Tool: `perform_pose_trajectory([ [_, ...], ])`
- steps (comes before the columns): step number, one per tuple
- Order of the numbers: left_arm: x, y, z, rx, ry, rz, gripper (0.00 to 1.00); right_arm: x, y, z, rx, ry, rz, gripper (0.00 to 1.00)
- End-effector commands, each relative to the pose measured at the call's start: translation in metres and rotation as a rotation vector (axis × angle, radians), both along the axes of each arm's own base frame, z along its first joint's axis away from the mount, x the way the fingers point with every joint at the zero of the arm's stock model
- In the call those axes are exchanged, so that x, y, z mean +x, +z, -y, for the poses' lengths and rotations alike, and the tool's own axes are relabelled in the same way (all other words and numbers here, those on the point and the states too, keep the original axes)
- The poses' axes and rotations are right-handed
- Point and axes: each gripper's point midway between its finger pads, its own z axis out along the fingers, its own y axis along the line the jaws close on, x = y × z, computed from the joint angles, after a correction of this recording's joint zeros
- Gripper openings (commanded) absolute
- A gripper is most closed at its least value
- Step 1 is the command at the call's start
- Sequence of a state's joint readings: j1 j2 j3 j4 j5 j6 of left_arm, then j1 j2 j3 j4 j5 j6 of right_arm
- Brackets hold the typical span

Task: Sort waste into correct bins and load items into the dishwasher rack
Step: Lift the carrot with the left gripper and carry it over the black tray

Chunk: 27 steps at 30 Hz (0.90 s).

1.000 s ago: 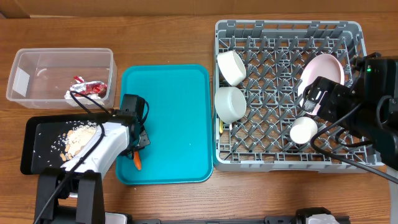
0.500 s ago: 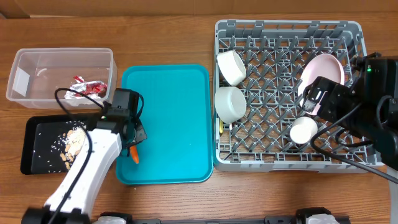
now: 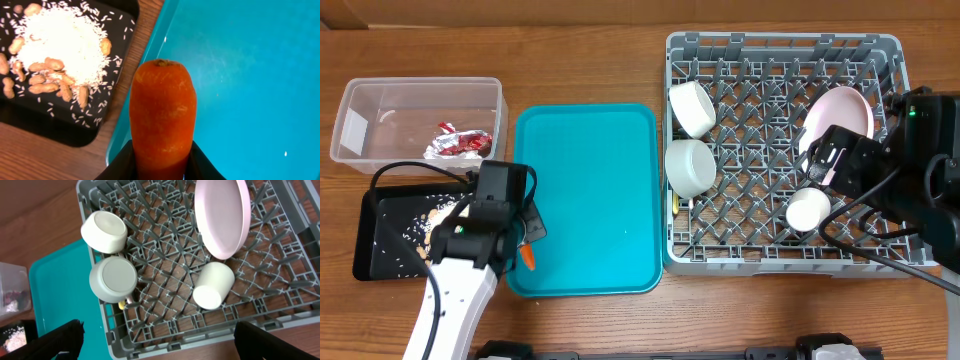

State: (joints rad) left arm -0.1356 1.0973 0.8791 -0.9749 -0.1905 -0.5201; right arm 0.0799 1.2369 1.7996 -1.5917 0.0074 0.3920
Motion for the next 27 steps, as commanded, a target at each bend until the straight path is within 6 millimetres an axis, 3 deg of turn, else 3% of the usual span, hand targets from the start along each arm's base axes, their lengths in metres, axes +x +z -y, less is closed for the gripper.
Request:
perform_pose_trajectory([
  [1, 0.000, 0.023, 0.001, -0.004, -0.015, 0.067, 0.04, -0.003, 0.007, 0.002, -0.005, -0.009, 0.024, 1.00],
  [5, -0.009, 0.037, -0.004, 0.013, -0.006, 0.085, 0.04, -0.003, 0.007, 0.002, -0.004, -0.009, 0.025, 1.00],
  [14, -0.022, 0.065, -0.035, 0.161, 0.081, 0.112, 0.04, -0.003, 0.007, 0.002, -0.004, -0.009, 0.023, 1.00],
  [27, -0.009, 0.075, -0.076, 0.171, 0.268, 0.188, 0.04, -0.003, 0.007, 0.001, 0.004, -0.003, 0.023, 1.00],
])
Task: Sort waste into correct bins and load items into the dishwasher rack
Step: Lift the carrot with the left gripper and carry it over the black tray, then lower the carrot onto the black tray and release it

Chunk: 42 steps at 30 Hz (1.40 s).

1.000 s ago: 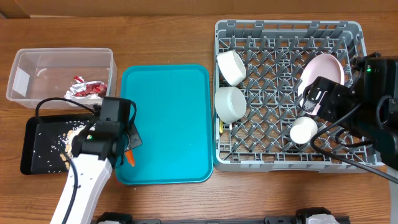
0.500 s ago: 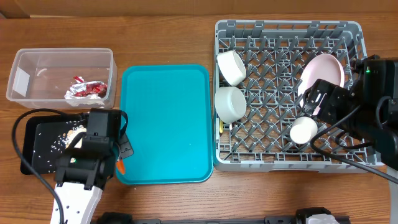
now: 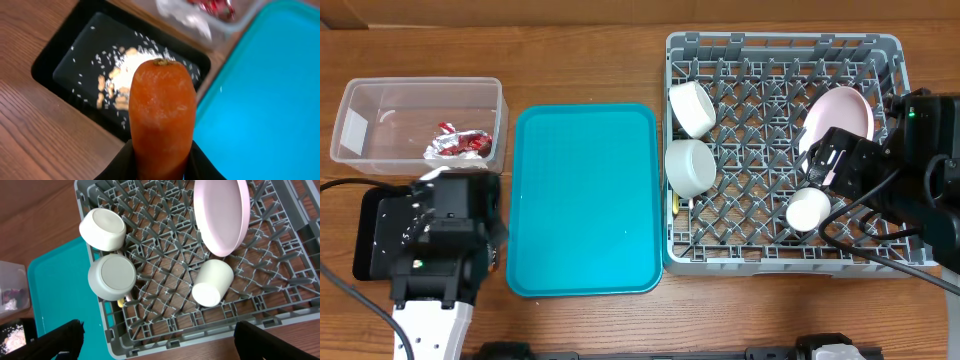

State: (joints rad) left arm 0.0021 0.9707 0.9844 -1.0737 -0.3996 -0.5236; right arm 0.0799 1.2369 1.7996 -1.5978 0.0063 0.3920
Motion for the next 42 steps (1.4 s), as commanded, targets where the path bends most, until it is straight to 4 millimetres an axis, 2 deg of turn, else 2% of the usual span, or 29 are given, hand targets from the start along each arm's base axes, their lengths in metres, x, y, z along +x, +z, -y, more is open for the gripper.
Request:
perform_pose_trajectory([
  [1, 0.007, 0.012, -0.012, -0.005, 0.044, 0.049, 0.04, -0.002, 0.008, 0.001, 0.004, -0.004, 0.030, 1.00],
  [5, 0.012, 0.007, -0.026, 0.013, 0.081, 0.029, 0.04, -0.002, 0.008, 0.001, 0.004, -0.004, 0.031, 1.00],
  [13, 0.014, -0.026, -0.064, -0.033, 0.229, -0.072, 0.04, -0.003, 0.007, 0.001, 0.003, -0.004, 0.027, 1.00],
  [21, 0.025, -0.043, -0.082, -0.068, 0.269, -0.081, 0.04, -0.002, 0.007, 0.001, 0.003, -0.004, 0.028, 1.00],
  [30, 0.033, -0.058, -0.088, -0.090, 0.276, -0.109, 0.04, -0.002, 0.008, 0.001, 0.003, -0.004, 0.029, 1.00],
  [35, 0.030, -0.064, -0.109, -0.079, 0.343, -0.103, 0.04, -0.003, 0.007, 0.001, 0.004, -0.003, 0.027, 1.00],
  [42, 0.031, -0.093, -0.130, -0.166, 0.404, -0.124, 0.04, -0.003, 0.007, 0.001, 0.003, -0.004, 0.027, 1.00],
])
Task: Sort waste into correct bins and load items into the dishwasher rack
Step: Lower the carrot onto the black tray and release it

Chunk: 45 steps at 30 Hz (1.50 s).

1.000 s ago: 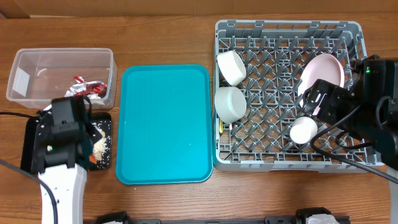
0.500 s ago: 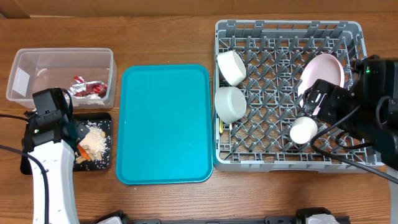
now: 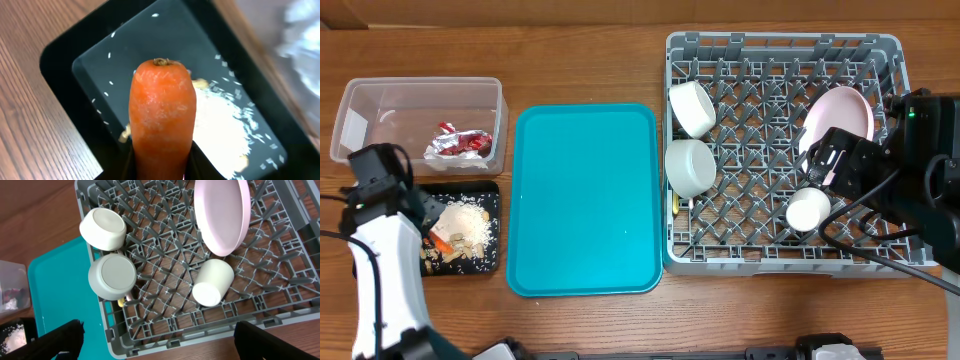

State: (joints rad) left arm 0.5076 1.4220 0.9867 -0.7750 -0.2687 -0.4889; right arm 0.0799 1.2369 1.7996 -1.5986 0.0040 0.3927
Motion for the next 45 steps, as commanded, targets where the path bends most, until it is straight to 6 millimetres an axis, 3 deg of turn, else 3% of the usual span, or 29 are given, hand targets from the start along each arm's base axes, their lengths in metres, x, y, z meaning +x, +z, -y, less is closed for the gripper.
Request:
perform_pose_trajectory([
  [1, 0.010, -0.006, -0.007, -0.021, -0.015, 0.010, 0.04, -0.002, 0.007, 0.001, 0.001, -0.004, 0.028, 1.00],
  [9, 0.031, -0.030, -0.009, -0.068, -0.040, 0.030, 0.07, -0.004, 0.006, 0.001, 0.000, -0.004, 0.018, 1.00],
  [13, 0.031, -0.028, -0.009, -0.064, -0.042, 0.033, 0.31, -0.004, 0.006, 0.001, 0.000, -0.004, 0.018, 1.00],
  [16, 0.031, -0.025, -0.009, -0.054, -0.052, 0.033, 0.41, -0.004, 0.006, 0.001, 0.001, -0.004, 0.019, 1.00],
  [19, 0.030, -0.024, -0.007, -0.067, -0.057, 0.038, 0.43, -0.004, 0.006, 0.001, 0.001, -0.004, 0.021, 1.00],
  [21, 0.029, -0.024, -0.004, -0.078, -0.060, 0.035, 0.53, -0.004, 0.006, 0.001, 0.001, -0.004, 0.021, 1.00],
  [25, 0.025, -0.014, 0.004, -0.107, -0.069, 0.035, 0.52, -0.004, 0.007, 0.001, 0.001, -0.004, 0.022, 1.00],
  [29, 0.034, 0.031, 0.017, -0.138, -0.156, 0.108, 0.55, -0.004, 0.007, 0.001, 0.001, -0.004, 0.022, 1.00],
  [34, 0.051, 0.129, 0.058, -0.148, -0.443, 0.295, 0.60, -0.004, 0.008, 0.001, 0.002, -0.004, 0.029, 1.00],
  [35, 0.055, 0.155, 0.076, -0.135, -0.562, 0.341, 0.63, -0.004, 0.009, 0.001, 0.003, -0.004, 0.035, 1.00],
  [39, 0.052, 0.212, 0.137, -0.122, -0.871, 0.441, 0.66, -0.005, 0.016, 0.000, 0.010, 0.000, 0.073, 1.00],
  [43, 0.031, 0.248, 0.193, -0.104, -1.071, 0.473, 0.71, -0.008, 0.034, -0.006, 0.040, 0.031, 0.162, 1.00],
  [45, 0.016, 0.261, 0.218, -0.102, -1.155, 0.487, 0.86, -0.015, 0.044, -0.011, 0.053, 0.072, 0.211, 1.00],
])
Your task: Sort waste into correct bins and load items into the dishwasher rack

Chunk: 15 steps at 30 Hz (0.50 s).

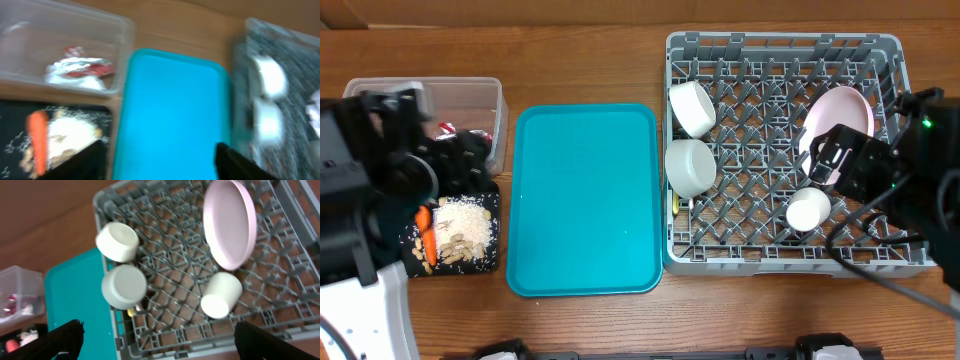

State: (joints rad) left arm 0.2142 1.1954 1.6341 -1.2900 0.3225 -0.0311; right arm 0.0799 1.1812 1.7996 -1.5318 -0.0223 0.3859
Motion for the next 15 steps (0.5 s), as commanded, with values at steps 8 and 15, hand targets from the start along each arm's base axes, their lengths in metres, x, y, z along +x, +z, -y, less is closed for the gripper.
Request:
perform_pose_trajectory([
  [8, -0.079, 0.027, 0.049, 0.073, -0.149, 0.040, 1.00, -0.052, 0.046, -0.005, 0.038, 0.058, 0.218, 1.00],
  [15, -0.090, 0.029, 0.041, 0.083, -0.096, 0.045, 1.00, -0.067, 0.033, -0.004, 0.035, 0.058, 0.152, 1.00],
])
